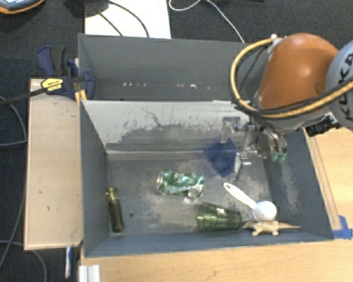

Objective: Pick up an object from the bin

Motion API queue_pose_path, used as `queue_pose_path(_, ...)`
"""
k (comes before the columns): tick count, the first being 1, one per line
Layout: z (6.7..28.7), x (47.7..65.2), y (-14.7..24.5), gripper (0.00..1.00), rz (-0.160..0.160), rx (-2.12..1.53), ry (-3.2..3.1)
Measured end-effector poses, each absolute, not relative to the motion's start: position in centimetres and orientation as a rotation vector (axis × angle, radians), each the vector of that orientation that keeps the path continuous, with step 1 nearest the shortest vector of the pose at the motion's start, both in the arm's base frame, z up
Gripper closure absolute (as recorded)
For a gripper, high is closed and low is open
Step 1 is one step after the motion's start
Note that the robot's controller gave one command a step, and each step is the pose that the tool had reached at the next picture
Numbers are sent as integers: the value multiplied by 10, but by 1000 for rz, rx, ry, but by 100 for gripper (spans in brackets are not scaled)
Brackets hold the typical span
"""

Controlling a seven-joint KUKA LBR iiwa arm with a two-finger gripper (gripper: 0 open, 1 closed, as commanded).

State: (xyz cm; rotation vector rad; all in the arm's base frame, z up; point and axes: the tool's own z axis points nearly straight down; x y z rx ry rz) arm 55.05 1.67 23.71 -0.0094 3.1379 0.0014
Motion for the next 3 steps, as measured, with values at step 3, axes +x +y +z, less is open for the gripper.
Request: queue_pose_path(3,134,555,22,0,3,73,3136)
